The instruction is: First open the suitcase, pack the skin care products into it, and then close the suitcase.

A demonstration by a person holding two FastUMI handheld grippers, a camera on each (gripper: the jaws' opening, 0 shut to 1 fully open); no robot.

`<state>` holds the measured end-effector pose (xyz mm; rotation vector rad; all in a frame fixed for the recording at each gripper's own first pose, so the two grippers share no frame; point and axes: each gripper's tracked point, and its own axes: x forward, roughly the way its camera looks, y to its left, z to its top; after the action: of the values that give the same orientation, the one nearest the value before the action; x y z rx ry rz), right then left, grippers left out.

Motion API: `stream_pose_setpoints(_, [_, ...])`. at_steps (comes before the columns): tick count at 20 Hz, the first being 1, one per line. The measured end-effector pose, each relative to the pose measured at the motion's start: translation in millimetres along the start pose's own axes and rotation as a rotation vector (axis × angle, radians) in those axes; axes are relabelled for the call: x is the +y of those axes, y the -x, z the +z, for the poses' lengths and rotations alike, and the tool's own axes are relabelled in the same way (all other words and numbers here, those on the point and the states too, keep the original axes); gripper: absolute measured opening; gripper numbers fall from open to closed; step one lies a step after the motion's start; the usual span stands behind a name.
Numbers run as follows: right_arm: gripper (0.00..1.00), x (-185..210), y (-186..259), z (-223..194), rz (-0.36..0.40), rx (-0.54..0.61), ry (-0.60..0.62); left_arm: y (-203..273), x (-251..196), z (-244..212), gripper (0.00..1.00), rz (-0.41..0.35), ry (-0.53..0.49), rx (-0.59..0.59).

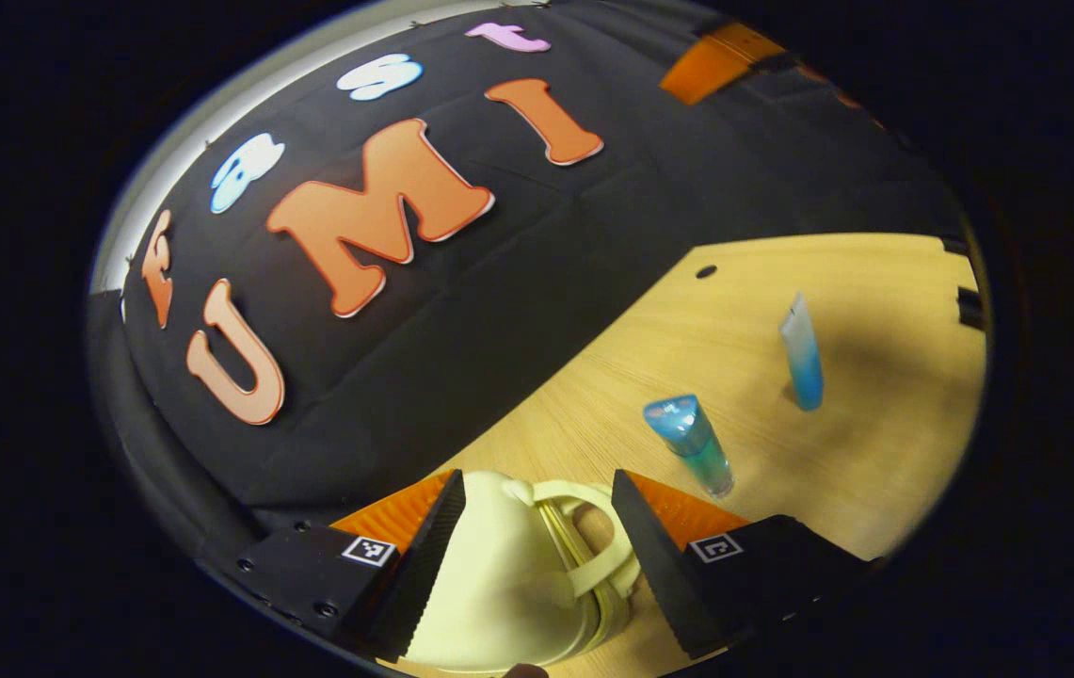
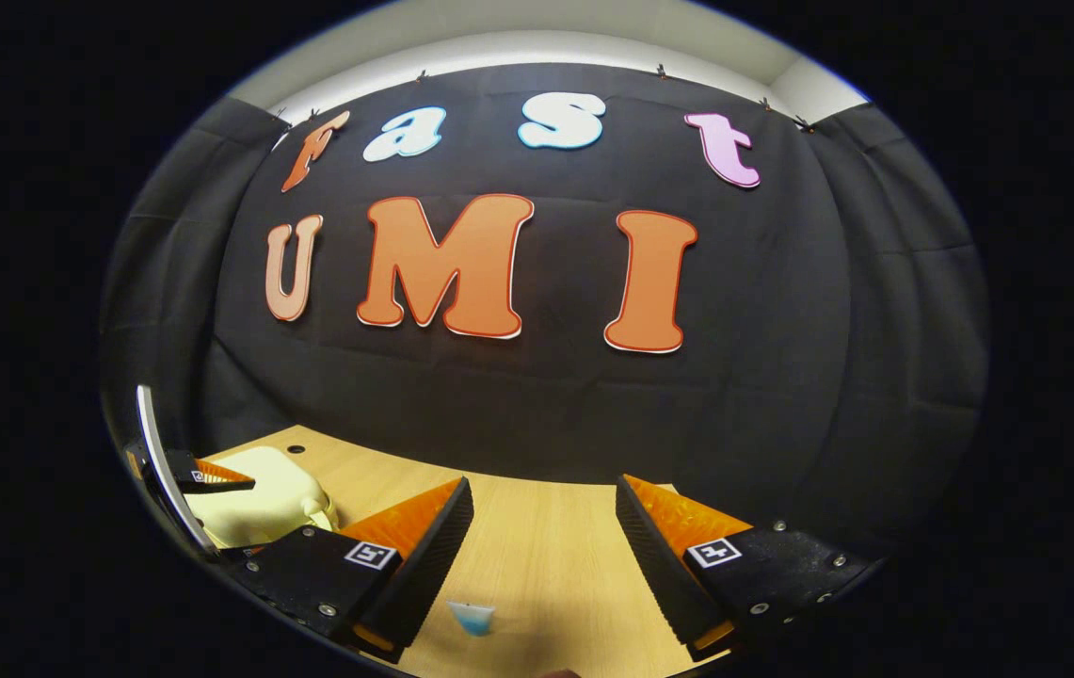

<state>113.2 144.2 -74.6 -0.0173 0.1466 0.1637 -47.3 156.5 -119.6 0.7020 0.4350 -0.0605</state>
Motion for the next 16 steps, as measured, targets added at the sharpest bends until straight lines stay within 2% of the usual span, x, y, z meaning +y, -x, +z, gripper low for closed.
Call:
stream_pose_setpoints(5, [0.96, -16, 1, -4, -0.024, 0.001, 0.006, -5, -20, -31, 0.97, -0.076, -0.144, 0.104])
stream_pose_setpoints(10, [0.96, -24, -3, -10, -0.036, 0.008, -0.005, -12, -11, -45, 0.95, -0.059, -0.300, 0.154])
stream_pose_setpoints(13, [0.96, -23, -5, -14, -0.025, 0.020, -0.020, -16, -10, -46, 0.83, -0.080, -0.419, 0.172])
stream_pose_setpoints(14, [0.96, -24, -5, -17, -0.024, 0.025, -0.020, -19, -13, -50, 0.75, -0.089, -0.458, 0.178])
stream_pose_setpoints(15, [0.96, -23, -6, -19, -0.022, 0.030, -0.021, -20, -15, -62, 0.68, -0.123, -0.507, 0.235])
stream_pose_setpoints(16, [0.96, -21, -5, -19, -0.018, 0.034, -0.022, -16, -7, -63, 0.44, -0.104, -0.546, 0.251])
